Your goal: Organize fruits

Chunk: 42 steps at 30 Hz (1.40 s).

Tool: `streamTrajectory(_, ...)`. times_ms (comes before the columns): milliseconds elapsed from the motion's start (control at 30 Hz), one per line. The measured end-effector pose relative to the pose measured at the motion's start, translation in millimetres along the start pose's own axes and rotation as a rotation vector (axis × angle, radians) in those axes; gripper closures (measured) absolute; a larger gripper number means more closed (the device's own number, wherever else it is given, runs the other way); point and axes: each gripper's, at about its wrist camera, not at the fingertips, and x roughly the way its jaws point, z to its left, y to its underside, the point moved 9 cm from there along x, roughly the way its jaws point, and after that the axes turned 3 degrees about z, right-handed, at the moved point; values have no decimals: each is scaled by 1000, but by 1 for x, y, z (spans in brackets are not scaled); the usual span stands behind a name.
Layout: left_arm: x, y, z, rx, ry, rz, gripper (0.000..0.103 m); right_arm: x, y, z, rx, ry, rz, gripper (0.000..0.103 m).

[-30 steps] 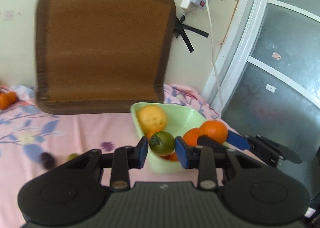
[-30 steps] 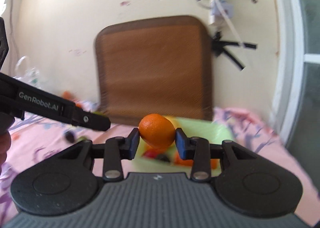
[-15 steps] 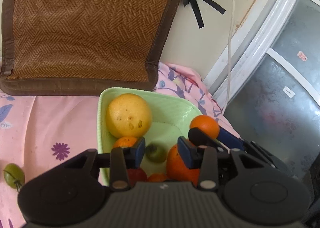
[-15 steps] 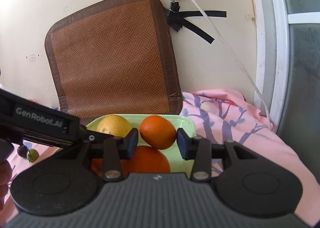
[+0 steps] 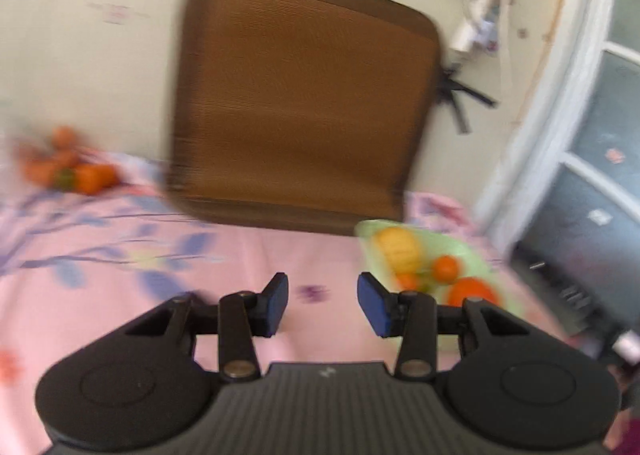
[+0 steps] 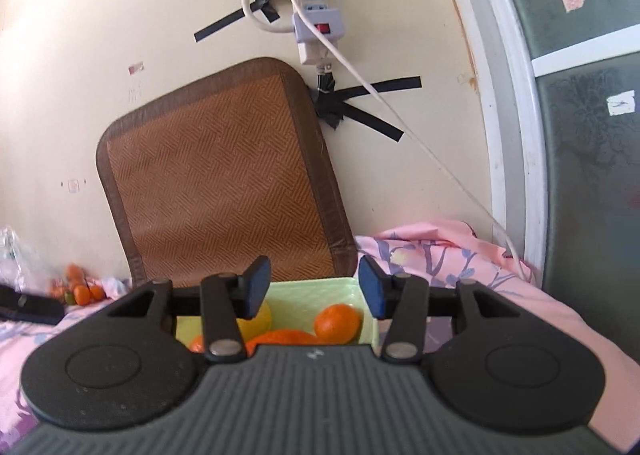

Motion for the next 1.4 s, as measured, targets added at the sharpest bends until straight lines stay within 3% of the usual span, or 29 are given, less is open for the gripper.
streamTrajectory(67, -10, 13, 26, 2, -106, 5, 64, -8, 0, 14, 3, -41, 6, 52)
streamTrajectory(167, -14, 31, 43, 1, -178, 18, 64, -29, 9, 50, -30, -119, 20, 52)
streamTrajectory(433, -2, 58, 31, 52, -189, 48, 62, -66, 58, 113, -24, -165, 129, 52)
streamTrajectory(567, -3, 62, 22, 109, -215, 29, 60, -60, 74, 114, 11, -125, 183, 52)
streamTrajectory(733, -6, 62, 13, 161, -232, 2, 59, -56, 75, 100, 104, -86, 187, 52)
streamTrajectory(1400, -10, 61, 9, 189, -213, -30, 53, -59, 72, 90, 154, -59, 162, 50)
